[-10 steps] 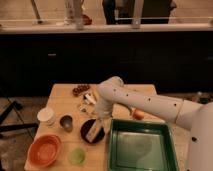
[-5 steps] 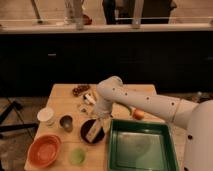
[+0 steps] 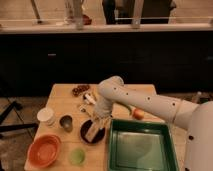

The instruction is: Place eraser in plastic cup

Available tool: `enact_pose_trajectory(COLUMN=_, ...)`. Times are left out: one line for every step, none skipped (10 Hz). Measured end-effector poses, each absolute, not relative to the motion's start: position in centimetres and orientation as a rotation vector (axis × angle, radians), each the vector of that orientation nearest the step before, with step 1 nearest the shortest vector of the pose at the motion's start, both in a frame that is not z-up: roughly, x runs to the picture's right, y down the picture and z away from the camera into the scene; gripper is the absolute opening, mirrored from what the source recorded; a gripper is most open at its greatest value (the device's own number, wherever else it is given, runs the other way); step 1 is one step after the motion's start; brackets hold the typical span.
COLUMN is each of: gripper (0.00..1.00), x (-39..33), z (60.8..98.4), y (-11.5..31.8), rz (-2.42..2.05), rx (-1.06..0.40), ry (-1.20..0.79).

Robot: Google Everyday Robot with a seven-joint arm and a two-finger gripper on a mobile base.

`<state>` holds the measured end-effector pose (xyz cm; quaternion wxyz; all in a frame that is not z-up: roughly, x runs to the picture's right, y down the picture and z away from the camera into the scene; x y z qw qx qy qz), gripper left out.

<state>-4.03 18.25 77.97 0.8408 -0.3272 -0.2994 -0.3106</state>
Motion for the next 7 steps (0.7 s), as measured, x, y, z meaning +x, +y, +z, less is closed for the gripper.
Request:
enact_pose_trajectory(gripper=0.15, x=-4.04, z=77.87, y=18.25, rz=-0.659, rx=-0.688, ry=-0.643)
enact_pose_trajectory(gripper=0.15, x=-4.01, z=77.82, y=18.24, rz=-0.662, rx=-0.686, ry=-0.649)
enact_pose_trajectory(gripper=0.15, x=-4.03, z=77.7, y=18.18, rz=-0.667, rx=-0.682, ry=-0.655)
enact_pose_trajectory(gripper=0.15, x=-4.07, z=77.53, y=18.01, rz=-0.674, rx=-0.676, ry=-0.663)
enact_pose_trajectory(gripper=0.15, x=-4.04, z=77.42, y=17.91, rz=-0.678, rx=-0.673, ry=-0.669)
enact_pose_trajectory(gripper=0.15, x=-4.0, z=77.33, y=17.76, rz=-0.679, rx=-0.668, ry=-0.675)
enact_pose_trajectory(gripper=0.15, x=-3.82, z=77.22, y=17.43, rz=-0.676, rx=-0.661, ry=-0.683)
